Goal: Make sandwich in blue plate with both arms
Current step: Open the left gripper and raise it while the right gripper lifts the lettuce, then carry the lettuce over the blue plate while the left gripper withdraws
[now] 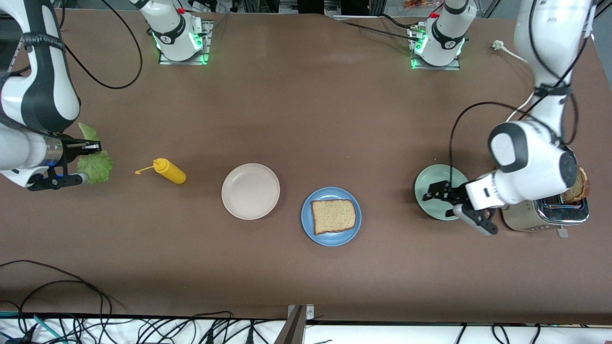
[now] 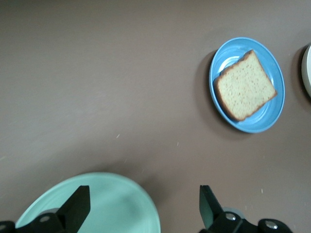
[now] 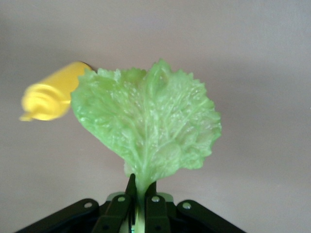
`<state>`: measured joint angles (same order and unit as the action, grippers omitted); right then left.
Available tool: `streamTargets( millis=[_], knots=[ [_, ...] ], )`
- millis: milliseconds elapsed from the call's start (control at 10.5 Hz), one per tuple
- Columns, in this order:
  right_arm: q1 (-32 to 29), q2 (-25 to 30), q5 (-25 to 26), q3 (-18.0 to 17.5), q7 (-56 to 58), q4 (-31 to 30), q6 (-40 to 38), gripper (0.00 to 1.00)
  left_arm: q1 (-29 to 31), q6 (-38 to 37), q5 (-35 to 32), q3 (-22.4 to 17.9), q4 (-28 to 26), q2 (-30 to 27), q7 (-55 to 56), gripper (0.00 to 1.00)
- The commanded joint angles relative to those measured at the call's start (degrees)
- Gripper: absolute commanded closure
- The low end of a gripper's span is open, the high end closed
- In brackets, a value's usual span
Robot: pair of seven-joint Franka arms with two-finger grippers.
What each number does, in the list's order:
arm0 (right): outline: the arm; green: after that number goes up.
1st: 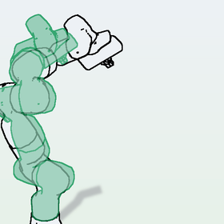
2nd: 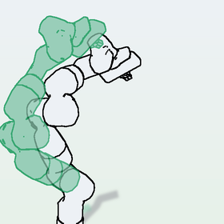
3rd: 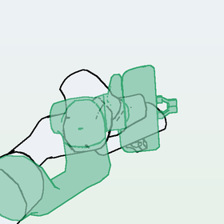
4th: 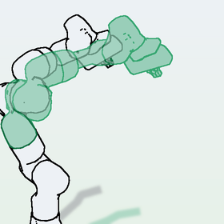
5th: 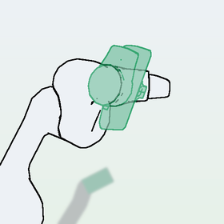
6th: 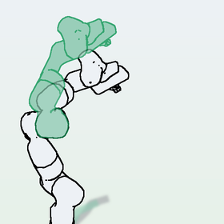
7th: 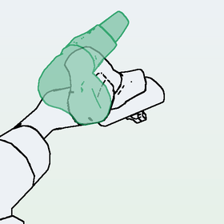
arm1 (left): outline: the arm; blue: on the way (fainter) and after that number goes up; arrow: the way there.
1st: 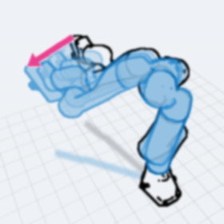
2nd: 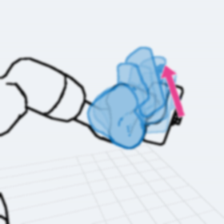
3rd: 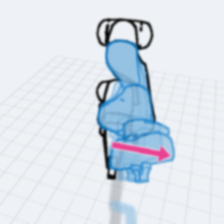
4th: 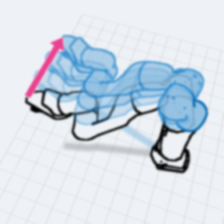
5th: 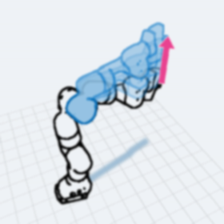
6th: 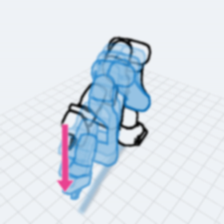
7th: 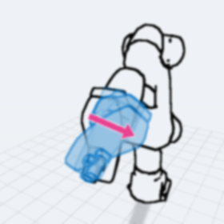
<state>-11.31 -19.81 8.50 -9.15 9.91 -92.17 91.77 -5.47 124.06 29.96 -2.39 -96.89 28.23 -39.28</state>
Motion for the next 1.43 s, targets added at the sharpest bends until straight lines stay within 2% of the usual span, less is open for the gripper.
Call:
streamTargets(
  millis=[0,191,286,382,668,763,859,1049,1145,1336],
  knots=[
    [-0.4,-1.5,-3.9,-7.8,-4.6,9.8,-4.8,1.00,0.4,-8.2,-14.9,-0.1,-3.6,-10.8,12.5,0.02],
    [0.3,-2.2,-6.5,-13.8,-11.5,12.3,-3.7,1.00,0.3,-14.5,-21.8,0.1,-3.4,-15.6,18.8,0.00],
    [1.6,-2.9,-6.3,-16.2,-16.7,13.1,0.2,1.00,0.4,-17.5,-24.1,0.1,-3.1,-17.7,19.6,0.00],
    [4.0,-3.6,-6.4,-16.9,-18.8,13.1,5.0,1.00,0.4,-20.1,-25.7,0.0,-3.0,-19.5,19.6,0.00],
    [12.9,-8.0,-6.0,-16.9,-19.5,13.7,21.6,1.00,2.3,-29.2,-28.9,-0.1,0.2,-22.2,20.3,0.00],
    [15.8,-10.1,-5.7,-16.6,-21.8,13.7,28.8,0.85,2.4,-32.8,-30.3,-0.1,2.6,-22.3,22.6,0.00],
    [17.5,-12.8,-5.7,-16.5,-24.2,13.8,34.6,1.00,2.4,-36.7,-31.1,-0.1,5.1,-22.2,24.2,0.00],
    [21.4,-15.4,-4.6,-16.1,-27.1,13.7,40.3,1.00,2.4,-41.9,-33.0,0.0,8.1,-22.3,26.0,0.00],
    [22.9,-16.0,-1.7,-15.6,-29.1,13.8,40.7,1.00,2.6,-45.1,-33.1,-0.1,9.6,-22.3,26.4,0.00],
    [26.0,-18.9,2.9,-15.5,-31.8,16.0,43.3,1.00,3.7,-46.0,-34.5,0.0,10.8,-22.3,26.2,0.00]
  ],
)
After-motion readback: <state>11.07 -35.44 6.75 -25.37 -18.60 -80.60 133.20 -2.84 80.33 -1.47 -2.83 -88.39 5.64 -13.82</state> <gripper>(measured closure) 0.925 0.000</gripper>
